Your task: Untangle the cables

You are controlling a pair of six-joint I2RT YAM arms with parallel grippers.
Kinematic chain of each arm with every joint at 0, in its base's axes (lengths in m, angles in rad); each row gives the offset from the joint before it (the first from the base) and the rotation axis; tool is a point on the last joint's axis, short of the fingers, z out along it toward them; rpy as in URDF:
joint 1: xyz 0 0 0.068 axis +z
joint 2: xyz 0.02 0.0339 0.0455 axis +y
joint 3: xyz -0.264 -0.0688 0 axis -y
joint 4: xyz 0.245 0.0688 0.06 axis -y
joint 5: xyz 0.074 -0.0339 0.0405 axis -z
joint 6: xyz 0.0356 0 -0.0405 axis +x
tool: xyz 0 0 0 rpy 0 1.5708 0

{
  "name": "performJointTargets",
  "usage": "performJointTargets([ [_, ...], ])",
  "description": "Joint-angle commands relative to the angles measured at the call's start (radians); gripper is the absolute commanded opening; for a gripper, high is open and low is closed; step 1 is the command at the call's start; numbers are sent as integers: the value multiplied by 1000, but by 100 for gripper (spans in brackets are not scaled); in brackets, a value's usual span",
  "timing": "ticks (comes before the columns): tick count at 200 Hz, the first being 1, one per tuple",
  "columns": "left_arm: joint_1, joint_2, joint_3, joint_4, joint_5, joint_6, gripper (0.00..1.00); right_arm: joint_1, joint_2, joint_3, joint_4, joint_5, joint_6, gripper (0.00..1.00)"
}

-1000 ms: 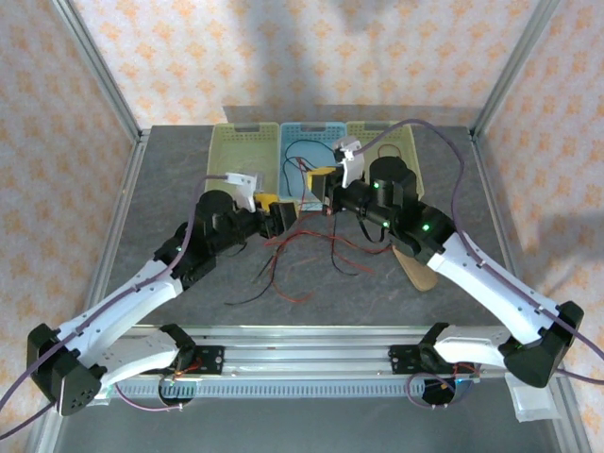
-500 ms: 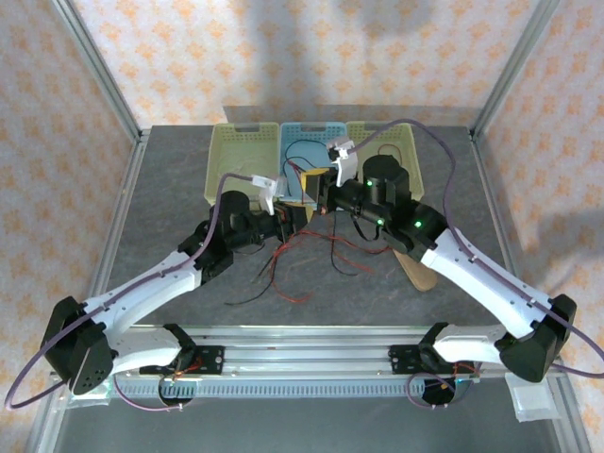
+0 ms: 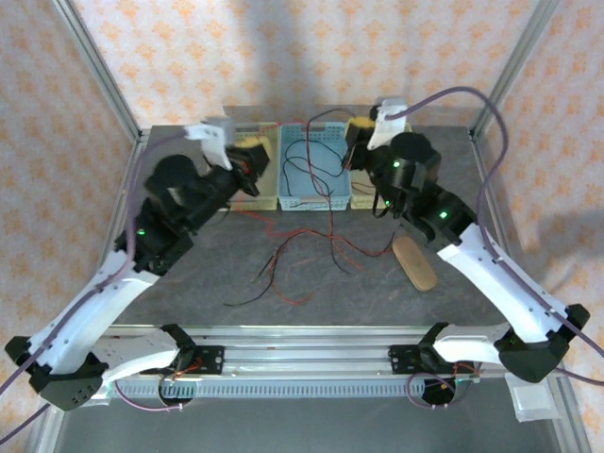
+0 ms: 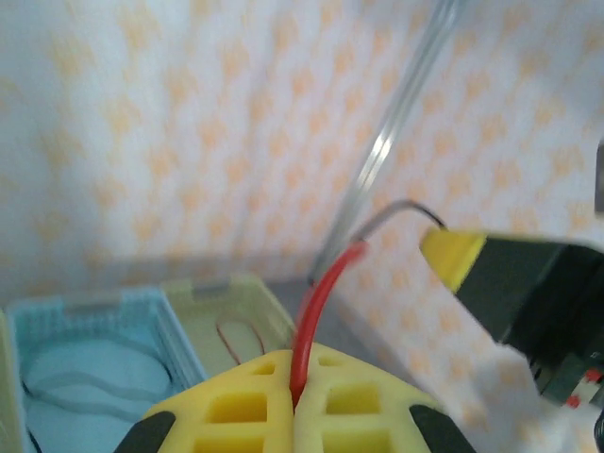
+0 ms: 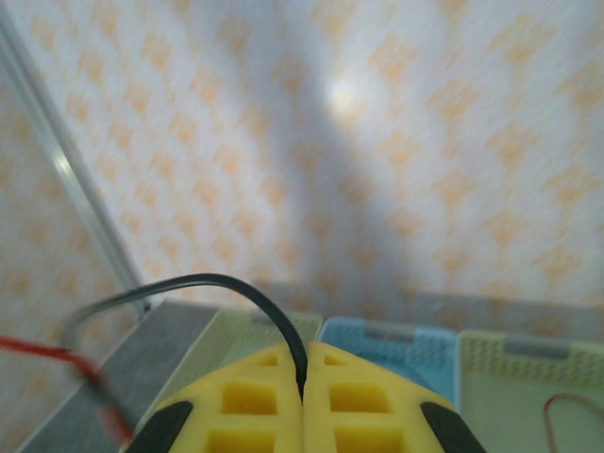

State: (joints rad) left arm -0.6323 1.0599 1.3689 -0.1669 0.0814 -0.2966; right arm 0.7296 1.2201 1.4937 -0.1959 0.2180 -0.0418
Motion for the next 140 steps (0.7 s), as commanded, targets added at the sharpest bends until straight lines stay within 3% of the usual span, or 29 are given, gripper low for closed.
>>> performJointTargets([
  [1, 14, -11, 125, -153, -195, 104, 0, -66, 5, 95, 14, 117, -55, 0],
  [92, 200, 67, 448, -349, -579, 131, 0, -400, 24, 209, -24, 64, 48, 0],
  [116, 312, 109, 527, -445, -633, 63, 0, -504, 12, 193, -28, 38, 109, 0],
  [140, 479, 160, 605, -548, -589, -24, 0, -615, 7, 176, -27, 13, 183, 0],
])
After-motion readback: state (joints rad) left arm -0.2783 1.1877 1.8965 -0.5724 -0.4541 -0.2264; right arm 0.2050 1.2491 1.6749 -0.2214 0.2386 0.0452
